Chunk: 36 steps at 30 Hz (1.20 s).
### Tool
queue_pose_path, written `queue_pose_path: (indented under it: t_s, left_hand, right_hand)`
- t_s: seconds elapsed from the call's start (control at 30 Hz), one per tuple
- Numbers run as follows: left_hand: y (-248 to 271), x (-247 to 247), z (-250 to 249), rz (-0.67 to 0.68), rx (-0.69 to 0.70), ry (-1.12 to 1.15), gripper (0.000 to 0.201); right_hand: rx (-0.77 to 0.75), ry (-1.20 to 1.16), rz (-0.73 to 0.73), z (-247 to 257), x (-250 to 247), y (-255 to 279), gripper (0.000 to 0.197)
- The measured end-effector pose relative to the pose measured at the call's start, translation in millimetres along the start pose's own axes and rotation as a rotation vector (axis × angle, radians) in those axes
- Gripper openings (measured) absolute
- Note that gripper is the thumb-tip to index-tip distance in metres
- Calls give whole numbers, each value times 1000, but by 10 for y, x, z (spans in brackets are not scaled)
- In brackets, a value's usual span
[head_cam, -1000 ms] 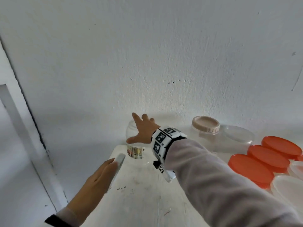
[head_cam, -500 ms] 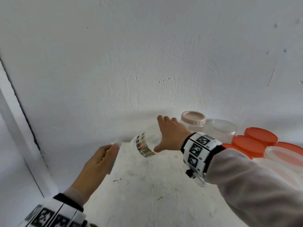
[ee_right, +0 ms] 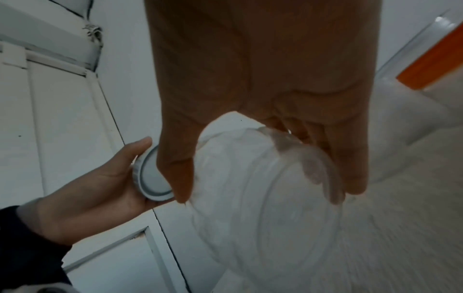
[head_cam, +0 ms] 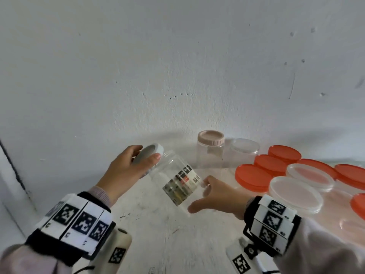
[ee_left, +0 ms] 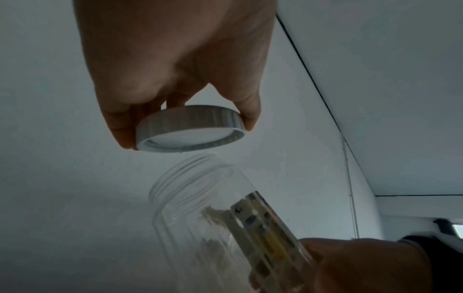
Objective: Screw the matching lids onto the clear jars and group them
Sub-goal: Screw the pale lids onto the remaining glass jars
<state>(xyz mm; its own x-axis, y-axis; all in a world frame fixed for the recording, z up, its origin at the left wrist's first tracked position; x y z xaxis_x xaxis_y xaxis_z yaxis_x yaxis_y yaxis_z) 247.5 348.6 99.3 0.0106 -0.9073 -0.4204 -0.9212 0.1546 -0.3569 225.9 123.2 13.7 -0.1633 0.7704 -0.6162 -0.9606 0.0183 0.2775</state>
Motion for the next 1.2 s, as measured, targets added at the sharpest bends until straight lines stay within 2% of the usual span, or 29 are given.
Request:
queue_pose_path:
  t_s: [0.13,0.27,0.4,0.5,0.63,0.8,1.0,1.2]
  left_hand:
    - [-46,176,-131,50,33,19,78]
    - [-52,330,-239,106,49,26,88]
    - [-60,455,-334,148,56,7,85]
    - [-71,553,-362,203,42,-66,101]
    - [-47,722,-429,290,73,-123,107]
    - [-38,905,-494,390,99,-148,107]
    - [-7,1089,-564,483,179,-253,95]
    - [11,1161,-573,502,231,-306,99]
  right_hand:
    - [24,-93,82,-108,105,36,81]
    - [-34,-141,135,-139,159,77,93]
    - [-79,-151,131,-207,152,109,100]
    - [-79,-121,139,-283,147,113,103]
    - [-99,-110,142,-310,115,150,108]
    - [-192,-274,95,-193,-35,237,105]
    - [-188,-278,53,-213,-92,273,102]
    - [-198,-269,62,-223,-99,295,98]
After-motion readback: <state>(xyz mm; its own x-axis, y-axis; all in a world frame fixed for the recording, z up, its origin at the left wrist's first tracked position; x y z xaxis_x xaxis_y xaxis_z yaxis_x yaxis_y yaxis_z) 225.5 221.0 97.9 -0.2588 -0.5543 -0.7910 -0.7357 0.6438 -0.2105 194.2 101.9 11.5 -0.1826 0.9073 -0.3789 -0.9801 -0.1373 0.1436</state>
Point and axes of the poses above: each hand's wrist, its own y-axis away from the middle knuckle, its own x-axis out of the palm, z = x × y, the point moved 7 cm from there along -y, towards the middle knuckle, and after that the axes turned 6 degrees about x, right-handed, at the moved point
